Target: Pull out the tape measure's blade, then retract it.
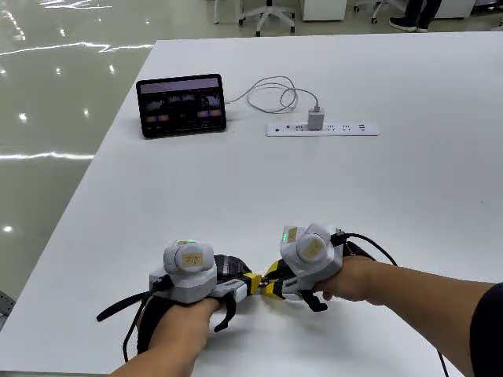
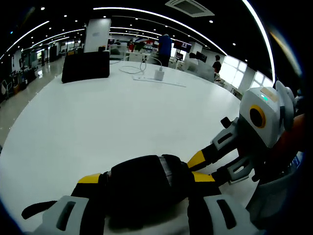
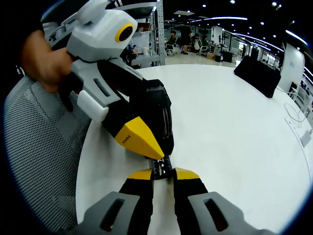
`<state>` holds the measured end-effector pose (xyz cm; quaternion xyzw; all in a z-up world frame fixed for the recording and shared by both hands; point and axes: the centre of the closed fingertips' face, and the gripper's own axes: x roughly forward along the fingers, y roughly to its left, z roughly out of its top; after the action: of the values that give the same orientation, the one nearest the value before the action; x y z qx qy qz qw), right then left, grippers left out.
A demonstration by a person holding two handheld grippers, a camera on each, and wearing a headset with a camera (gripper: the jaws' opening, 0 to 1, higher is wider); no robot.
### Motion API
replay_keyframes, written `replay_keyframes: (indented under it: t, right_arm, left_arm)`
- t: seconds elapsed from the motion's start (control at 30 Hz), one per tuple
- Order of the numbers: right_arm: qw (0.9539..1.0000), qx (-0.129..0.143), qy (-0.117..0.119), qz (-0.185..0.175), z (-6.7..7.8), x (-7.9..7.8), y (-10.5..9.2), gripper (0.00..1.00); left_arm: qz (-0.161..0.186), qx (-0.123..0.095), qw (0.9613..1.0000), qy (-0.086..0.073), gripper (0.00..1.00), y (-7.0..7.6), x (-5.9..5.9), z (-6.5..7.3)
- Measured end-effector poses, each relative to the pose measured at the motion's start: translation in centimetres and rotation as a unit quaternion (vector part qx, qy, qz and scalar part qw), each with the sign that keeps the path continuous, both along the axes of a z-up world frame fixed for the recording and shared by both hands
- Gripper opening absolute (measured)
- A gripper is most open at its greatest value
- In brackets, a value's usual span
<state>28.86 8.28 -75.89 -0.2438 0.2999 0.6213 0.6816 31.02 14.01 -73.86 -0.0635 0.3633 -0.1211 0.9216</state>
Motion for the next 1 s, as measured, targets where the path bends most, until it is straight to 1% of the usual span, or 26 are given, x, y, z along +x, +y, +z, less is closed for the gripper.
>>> replay_keyframes:
  t: [0.13,0.2,0.33,0.7,0.87,0.93,1.0]
  right_arm:
    - [1.0000,0.002,0.002,-0.007,0.0,0.0,0.3,0.10]
    - [1.0000,-0.001,0.003,-0.004,-0.1,-0.1,0.6,0.10]
    - [1.0000,-0.002,-0.003,0.006,-0.1,-0.1,1.5,0.10]
    - [1.0000,0.002,-0.001,0.006,0.0,-0.1,1.5,0.11]
    - [1.0000,0.004,-0.003,0.006,0.0,-0.1,1.5,0.11]
    - [1.0000,0.007,0.000,0.003,0.0,-0.1,1.5,0.11]
    - [1.0000,0.006,-0.002,0.004,0.0,-0.1,1.5,0.11]
  left_arm:
    - [0.002,-0.009,1.0000,0.001,0.64,0.1,0.0,0.0]
    - [0.001,-0.010,0.9999,0.001,0.64,0.0,0.0,0.0]
    - [-0.002,-0.011,0.9999,0.001,0.64,0.0,0.0,0.0]
    - [-0.002,-0.013,0.9999,0.002,0.65,0.0,0.1,0.0]
    - [-0.002,-0.019,0.9998,0.001,0.65,0.0,0.1,0.0]
    - [-0.002,-0.019,0.9998,0.001,0.65,-0.1,0.1,0.0]
    - [-0.002,-0.019,0.9998,0.000,0.65,-0.1,0.0,0.0]
